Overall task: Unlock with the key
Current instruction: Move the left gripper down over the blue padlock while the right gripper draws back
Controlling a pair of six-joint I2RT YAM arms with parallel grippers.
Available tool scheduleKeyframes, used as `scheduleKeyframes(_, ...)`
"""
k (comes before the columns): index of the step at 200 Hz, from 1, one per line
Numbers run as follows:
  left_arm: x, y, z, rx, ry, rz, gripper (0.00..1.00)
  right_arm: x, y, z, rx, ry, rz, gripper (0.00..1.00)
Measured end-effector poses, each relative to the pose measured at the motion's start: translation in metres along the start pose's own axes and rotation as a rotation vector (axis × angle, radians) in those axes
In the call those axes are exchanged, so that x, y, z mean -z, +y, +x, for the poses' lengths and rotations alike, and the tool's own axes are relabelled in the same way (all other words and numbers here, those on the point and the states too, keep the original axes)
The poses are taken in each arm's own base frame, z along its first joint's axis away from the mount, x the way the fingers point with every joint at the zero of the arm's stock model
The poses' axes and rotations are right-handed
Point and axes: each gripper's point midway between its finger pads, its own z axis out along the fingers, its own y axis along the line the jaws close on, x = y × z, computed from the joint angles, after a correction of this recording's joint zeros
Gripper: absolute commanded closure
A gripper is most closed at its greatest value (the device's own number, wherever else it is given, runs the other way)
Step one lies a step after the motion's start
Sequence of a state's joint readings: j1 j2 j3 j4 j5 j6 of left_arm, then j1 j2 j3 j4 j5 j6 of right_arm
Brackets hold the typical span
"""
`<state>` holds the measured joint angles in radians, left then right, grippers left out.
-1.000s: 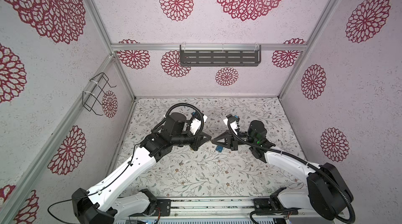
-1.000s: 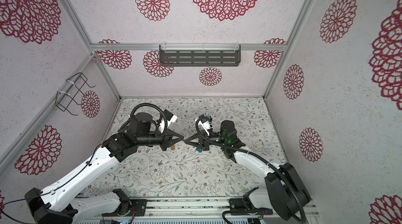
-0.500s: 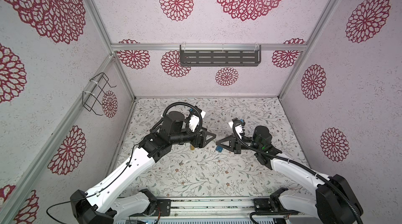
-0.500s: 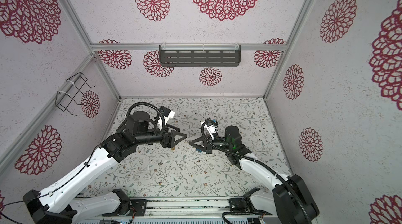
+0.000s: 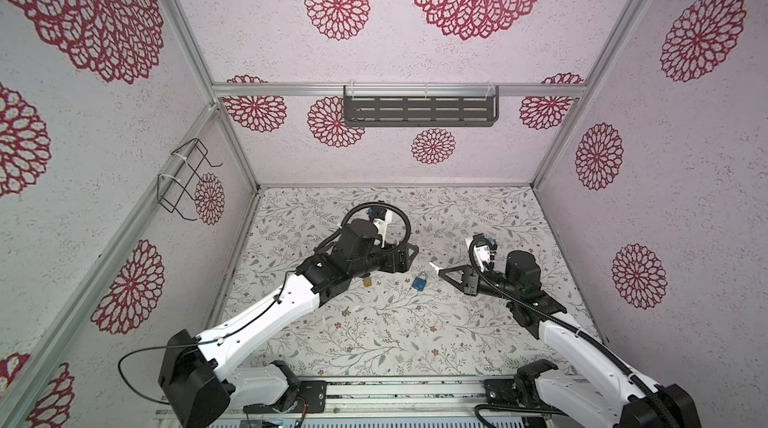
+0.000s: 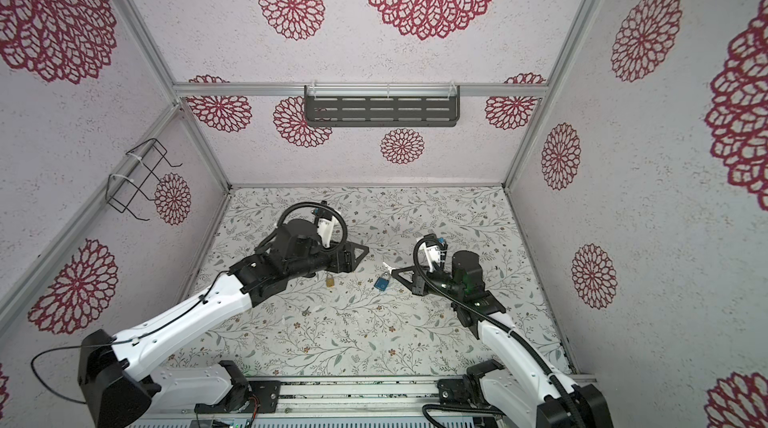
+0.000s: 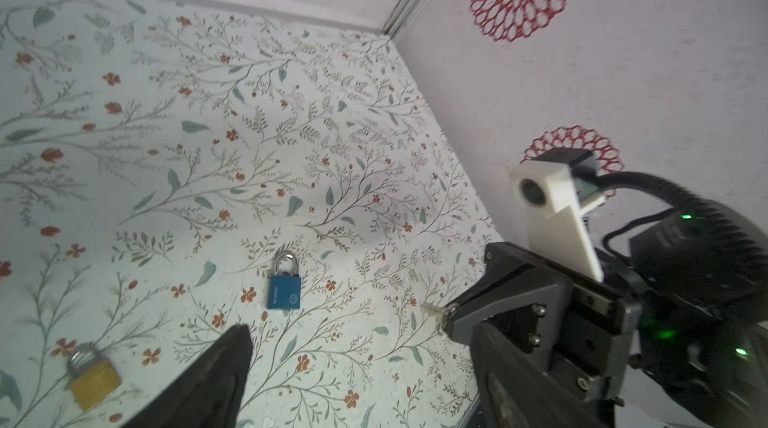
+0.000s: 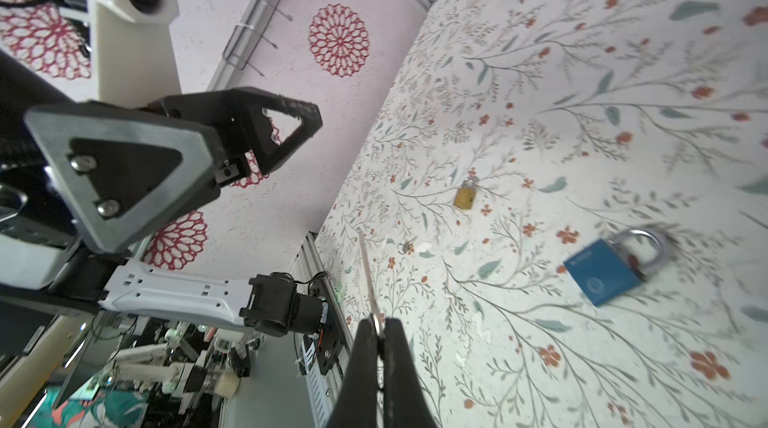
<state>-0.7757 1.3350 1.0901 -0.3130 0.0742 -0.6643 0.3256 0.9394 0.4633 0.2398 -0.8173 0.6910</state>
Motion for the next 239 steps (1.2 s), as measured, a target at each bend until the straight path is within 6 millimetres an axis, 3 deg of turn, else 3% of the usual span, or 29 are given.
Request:
scheduleKeyframes(27,-0.030,0.023,0.030,0.028,0.101,-0.131,0.13,0.006,-0.028,0.012,-0.078,-0.001,0.082,1.00)
scheduleKeyframes(61,-0.067,0.028,0.037,0.020,0.148,-0.256,0.13,0.015,-0.062,0.025,-0.168,-0.012,0.194,1.00)
scheduleKeyframes(117,-0.107,0.046,0.062,0.003,0.233,-0.412,0.18,0.029,-0.092,0.027,-0.231,-0.043,0.325,1.00)
scheduleKeyframes(177,-0.147,0.057,0.089,-0.021,0.316,-0.482,0.24,0.040,-0.109,0.029,-0.262,-0.056,0.400,1.00)
scheduleKeyframes(239,-0.162,0.065,0.116,-0.034,0.390,-0.503,0.26,0.040,-0.113,0.033,-0.267,-0.041,0.413,1.00)
